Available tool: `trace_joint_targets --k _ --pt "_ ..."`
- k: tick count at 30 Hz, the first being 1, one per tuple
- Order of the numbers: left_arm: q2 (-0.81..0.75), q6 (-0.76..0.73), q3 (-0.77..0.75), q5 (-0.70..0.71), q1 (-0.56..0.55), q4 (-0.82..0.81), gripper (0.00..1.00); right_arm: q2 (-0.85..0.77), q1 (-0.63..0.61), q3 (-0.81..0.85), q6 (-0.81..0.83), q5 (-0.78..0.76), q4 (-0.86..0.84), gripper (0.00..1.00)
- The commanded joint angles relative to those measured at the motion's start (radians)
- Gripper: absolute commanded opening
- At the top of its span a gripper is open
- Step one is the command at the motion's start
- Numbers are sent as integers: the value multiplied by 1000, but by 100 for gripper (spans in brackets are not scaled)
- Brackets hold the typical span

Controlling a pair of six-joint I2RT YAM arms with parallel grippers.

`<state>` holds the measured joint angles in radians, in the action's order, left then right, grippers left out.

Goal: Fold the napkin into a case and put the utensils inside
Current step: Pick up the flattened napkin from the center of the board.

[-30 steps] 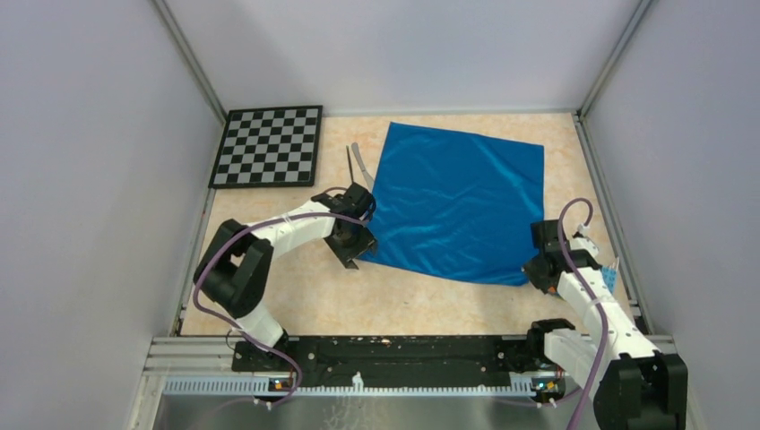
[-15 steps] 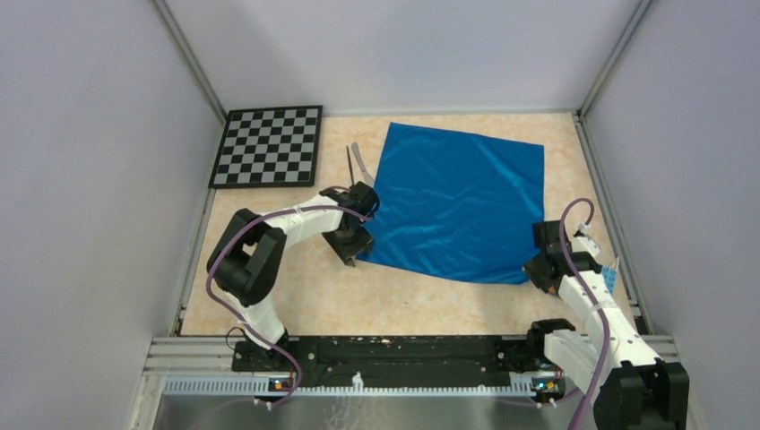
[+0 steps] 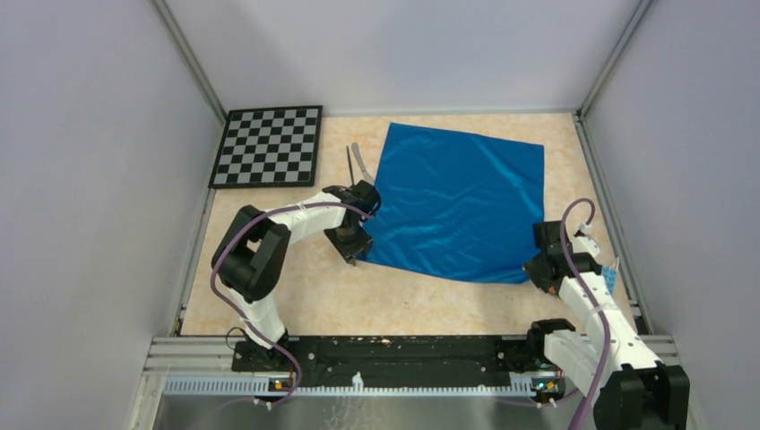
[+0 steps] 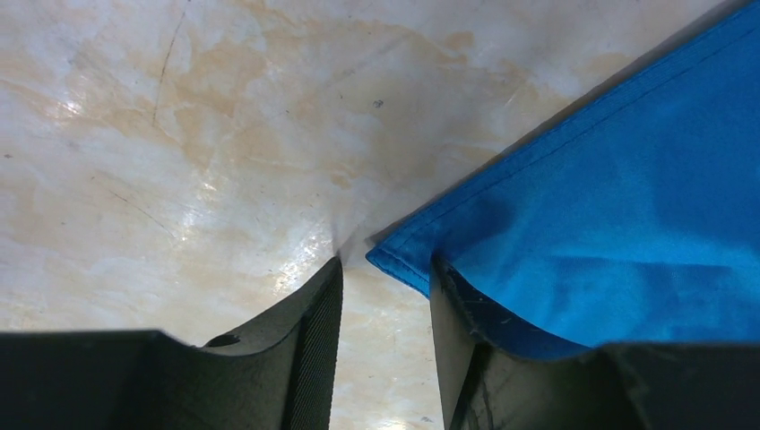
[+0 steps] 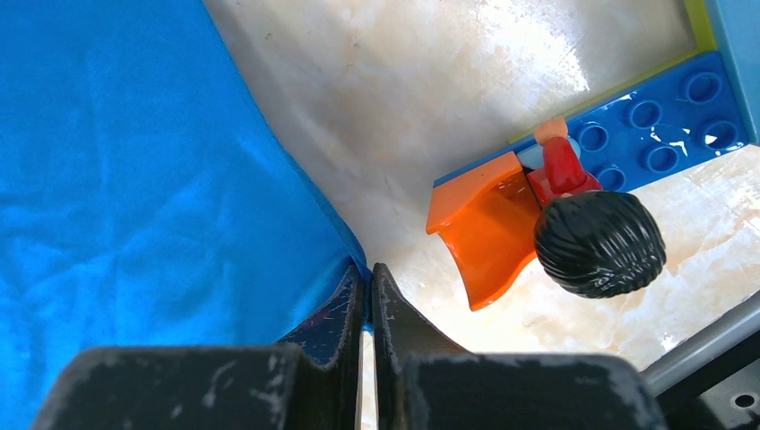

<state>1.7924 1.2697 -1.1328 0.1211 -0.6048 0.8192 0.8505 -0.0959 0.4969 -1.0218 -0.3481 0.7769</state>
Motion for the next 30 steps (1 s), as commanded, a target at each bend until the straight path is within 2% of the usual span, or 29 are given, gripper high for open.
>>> trace_joint_targets --k 1,4,7,14,19,24,27,30 --pt "93 13 25 48 -7 -22 43 -23 -5 -4 0 -34 -11 0" --pt "109 2 21 67 -7 -22 39 -26 -6 1 -1 -36 -4 0" --pt "127 -10 17 81 -7 -27 22 -33 -5 8 -5 -38 2 0" --pt "137 -64 10 88 -7 -73 0 -56 -6 15 -9 -41 12 0" --pt "26 -209 31 15 -12 -203 0 -83 -5 66 41 -15 26 0" --pt "-219 -380 84 -111 -26 -391 0 -194 -5 214 136 -4 103 0" --pt "-415 -469 110 -247 -28 -502 0 -311 -6 312 252 115 82 0" --pt "-577 -563 51 -293 -35 -516 0 -455 -5 418 356 262 38 0"
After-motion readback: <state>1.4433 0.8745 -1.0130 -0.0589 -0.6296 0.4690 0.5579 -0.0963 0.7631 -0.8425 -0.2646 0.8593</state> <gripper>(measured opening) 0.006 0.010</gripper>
